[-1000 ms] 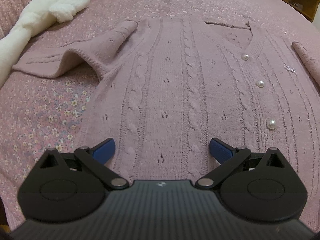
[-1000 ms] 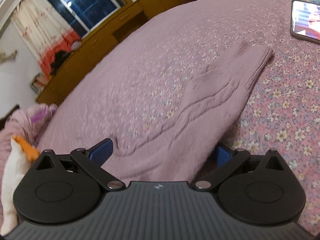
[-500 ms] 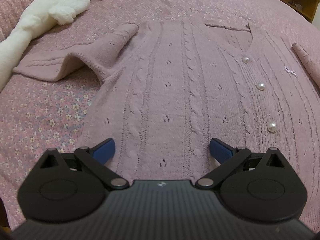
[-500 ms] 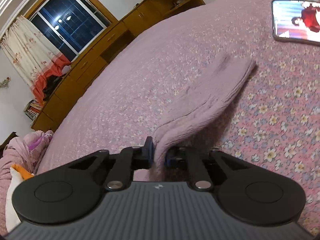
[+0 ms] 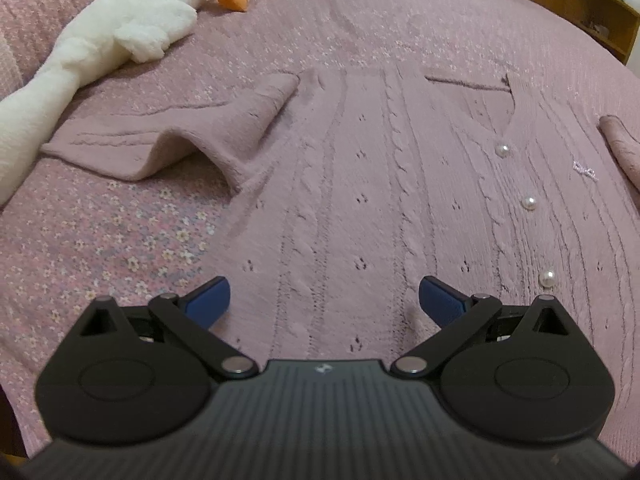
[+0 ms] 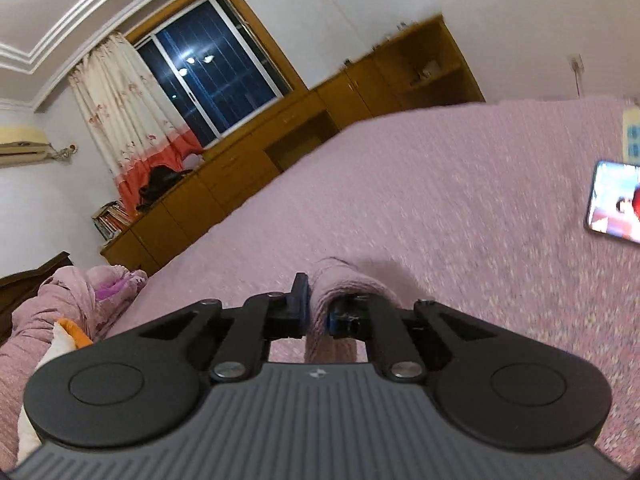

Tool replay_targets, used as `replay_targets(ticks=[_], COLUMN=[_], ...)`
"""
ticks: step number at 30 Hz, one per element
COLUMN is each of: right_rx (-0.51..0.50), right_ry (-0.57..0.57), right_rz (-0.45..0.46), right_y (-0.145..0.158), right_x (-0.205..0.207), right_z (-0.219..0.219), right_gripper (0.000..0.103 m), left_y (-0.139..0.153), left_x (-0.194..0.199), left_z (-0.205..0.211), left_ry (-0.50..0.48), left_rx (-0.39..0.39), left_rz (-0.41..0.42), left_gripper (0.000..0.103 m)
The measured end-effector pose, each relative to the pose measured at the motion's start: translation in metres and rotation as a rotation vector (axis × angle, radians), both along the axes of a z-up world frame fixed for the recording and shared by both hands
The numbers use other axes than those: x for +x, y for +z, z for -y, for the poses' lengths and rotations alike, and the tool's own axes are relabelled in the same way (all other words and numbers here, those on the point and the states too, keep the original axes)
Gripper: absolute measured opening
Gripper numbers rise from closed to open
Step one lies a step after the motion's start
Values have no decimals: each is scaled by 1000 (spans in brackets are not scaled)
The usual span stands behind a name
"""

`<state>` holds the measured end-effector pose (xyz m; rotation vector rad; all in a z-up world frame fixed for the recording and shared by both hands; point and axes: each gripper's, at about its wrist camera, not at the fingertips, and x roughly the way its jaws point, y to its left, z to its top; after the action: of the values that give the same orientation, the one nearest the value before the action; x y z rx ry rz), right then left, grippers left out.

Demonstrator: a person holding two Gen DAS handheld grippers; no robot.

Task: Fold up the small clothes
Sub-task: 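Grasp the sleeve cuff with the right gripper and fold it across the body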

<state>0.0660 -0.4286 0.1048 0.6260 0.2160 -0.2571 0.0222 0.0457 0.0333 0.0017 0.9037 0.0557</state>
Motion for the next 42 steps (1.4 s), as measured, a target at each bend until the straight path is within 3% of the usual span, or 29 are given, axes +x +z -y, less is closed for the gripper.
replay_targets(ticks=[10, 14, 20, 27, 35, 42], right_rx=[-154, -214, -261, -276, -294, -246], right_ry=[60, 107, 183, 306, 432, 532], right_rz=[52, 58, 50, -25, -164, -267], right_y=[65, 90, 103, 66, -13, -63], right_x=[-21, -19, -3, 36, 71, 83], right_z=[-80, -133, -208, -277, -343, -361], right_gripper=[10, 10, 10, 10, 10, 11], left_y=[13, 19, 28, 27, 18, 14], left_x=[-3, -1, -5, -8, -11, -12], left_z=[-19, -30, -47, -60, -66, -66], left_ry=[25, 47, 69, 76, 75, 63], left_rx=[-12, -17, -22, -7, -14, -13], left_rz=[37, 54, 84, 99, 82, 77], left_gripper=[103, 103, 103, 103, 103, 103])
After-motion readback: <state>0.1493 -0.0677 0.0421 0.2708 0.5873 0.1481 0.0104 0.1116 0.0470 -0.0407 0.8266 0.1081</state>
